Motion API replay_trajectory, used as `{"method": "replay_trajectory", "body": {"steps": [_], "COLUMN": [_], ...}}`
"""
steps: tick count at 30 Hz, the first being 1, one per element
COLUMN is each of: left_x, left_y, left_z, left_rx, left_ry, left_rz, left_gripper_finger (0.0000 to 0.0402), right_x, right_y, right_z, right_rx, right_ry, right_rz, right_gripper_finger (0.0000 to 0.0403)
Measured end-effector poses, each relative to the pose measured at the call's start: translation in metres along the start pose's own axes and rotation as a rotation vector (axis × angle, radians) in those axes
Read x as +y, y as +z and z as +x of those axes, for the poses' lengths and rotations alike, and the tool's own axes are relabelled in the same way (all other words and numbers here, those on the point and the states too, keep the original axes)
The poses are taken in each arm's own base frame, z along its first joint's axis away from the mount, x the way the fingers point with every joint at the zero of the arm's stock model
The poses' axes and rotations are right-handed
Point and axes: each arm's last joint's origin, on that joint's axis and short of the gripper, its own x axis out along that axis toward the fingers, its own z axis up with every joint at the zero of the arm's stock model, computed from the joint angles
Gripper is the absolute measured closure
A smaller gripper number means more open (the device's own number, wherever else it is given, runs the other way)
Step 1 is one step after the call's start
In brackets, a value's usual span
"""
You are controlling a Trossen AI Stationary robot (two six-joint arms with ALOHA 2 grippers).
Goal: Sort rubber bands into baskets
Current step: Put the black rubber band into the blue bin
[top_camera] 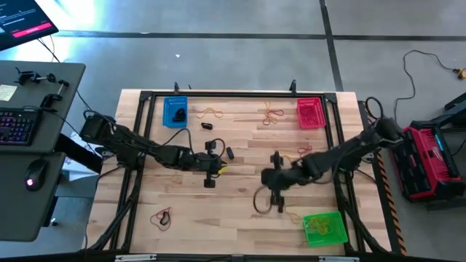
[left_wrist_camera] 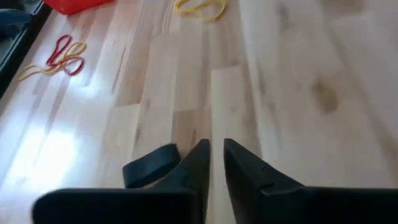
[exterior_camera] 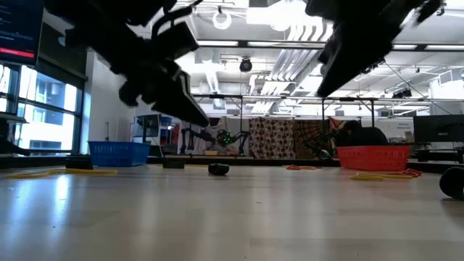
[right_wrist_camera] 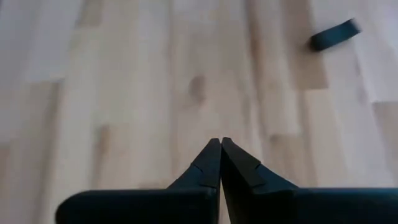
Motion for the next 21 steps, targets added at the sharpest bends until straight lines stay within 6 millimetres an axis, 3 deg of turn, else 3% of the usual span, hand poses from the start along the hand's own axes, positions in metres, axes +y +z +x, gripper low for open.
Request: {"method": "replay_trajectory", "body": {"steps": [4,9,16,21], "left_x": [0.001,0.007,0.019,0.02], "left_y": [-0.007,-0.017,-0.031,-0.029], "left_z": [0.013,0.031,0.051,0.054], "left_rx": [0.025,0.059,0.097,0.052], "left_ry": [0.092,0.186,0.208,0.1], "left_rz": [0.012,0.013,-0.036,-0.058], "left_gripper_finger": [0.0322,0.028,0.0252,0.0233], "right_x": [-0.027,-0.047,-0.054,-0.054], "right_y": [-0.008,-0.013,-0.017,-0.017], "right_z": [0.02,0.032,0.036,0.036], "right_rx": [-0.115,-0.27,-0.322,-0.324], "right_ry": [-0.023,-0.039,-0.057,-0.068], "right_rz": [0.005,-0.011,-0.045,-0.064], "right_gripper_finger": [0.0403,0.0403,0.0403,0.0403]}}
